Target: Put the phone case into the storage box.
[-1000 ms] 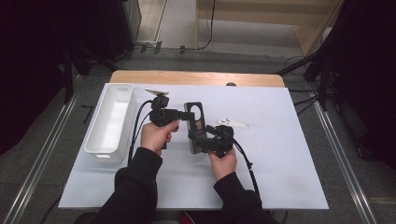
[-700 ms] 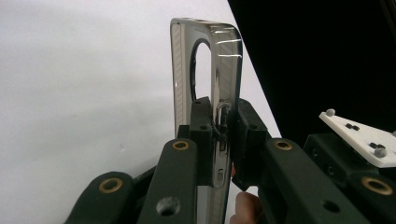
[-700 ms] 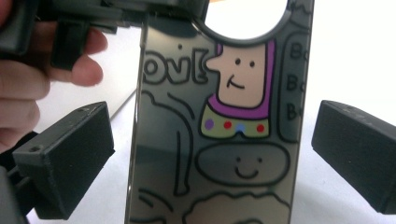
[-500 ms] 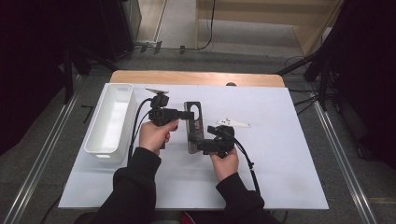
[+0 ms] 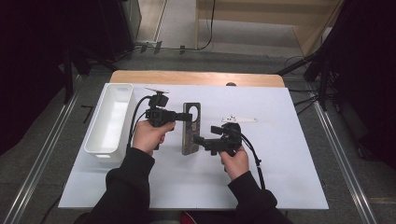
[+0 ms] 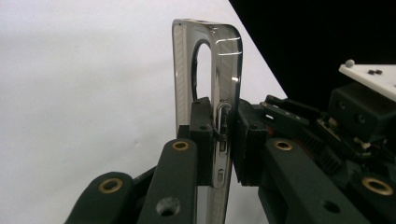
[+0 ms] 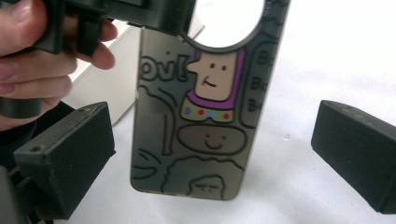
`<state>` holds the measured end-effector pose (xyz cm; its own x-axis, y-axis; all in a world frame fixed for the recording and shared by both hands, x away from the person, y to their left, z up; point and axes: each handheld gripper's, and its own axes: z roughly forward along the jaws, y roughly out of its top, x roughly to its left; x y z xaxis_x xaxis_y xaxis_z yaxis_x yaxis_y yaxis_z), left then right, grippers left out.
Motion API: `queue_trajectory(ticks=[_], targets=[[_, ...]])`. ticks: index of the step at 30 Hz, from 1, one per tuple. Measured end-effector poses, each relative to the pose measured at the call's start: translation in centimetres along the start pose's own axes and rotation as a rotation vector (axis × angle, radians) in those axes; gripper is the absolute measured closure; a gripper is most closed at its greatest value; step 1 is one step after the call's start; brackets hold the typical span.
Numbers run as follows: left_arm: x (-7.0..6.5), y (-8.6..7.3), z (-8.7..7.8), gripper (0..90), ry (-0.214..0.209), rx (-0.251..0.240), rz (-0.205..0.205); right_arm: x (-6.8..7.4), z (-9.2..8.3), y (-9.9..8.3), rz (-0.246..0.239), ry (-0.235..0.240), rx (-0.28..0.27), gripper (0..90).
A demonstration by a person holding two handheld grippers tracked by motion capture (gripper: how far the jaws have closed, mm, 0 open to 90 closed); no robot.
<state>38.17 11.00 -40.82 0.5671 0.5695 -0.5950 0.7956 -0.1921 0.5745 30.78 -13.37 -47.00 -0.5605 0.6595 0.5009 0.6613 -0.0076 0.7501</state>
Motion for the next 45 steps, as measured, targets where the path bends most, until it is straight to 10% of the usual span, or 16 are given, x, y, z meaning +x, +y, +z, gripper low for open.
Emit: queue_trajectory(ticks=[8, 15, 25, 45], targets=[[-0.6, 0.1, -0.6, 79.7, -0.005, 0.027, 0.054, -0.3, -0.5, 0.6, 0.007, 0.000, 0.010, 4.4], [-0.9, -0.2, -1.0, 79.7, -0.026, 0.046, 0.099, -0.3, -0.9, 0.8, -0.040, -0.108, 0.106, 13.6], [-1.1, -0.6, -0.9, 79.7, -0.094, 0.071, 0.150, -1.7, -2.7, 1.4, -0.034, -0.009, 0.070, 13.7], [-2.2, -1.6, -0.1, 79.6, -0.163, 0.091, 0.236, -2.6, -4.0, 2.5, -0.045, 0.021, 0.043, 14.0]])
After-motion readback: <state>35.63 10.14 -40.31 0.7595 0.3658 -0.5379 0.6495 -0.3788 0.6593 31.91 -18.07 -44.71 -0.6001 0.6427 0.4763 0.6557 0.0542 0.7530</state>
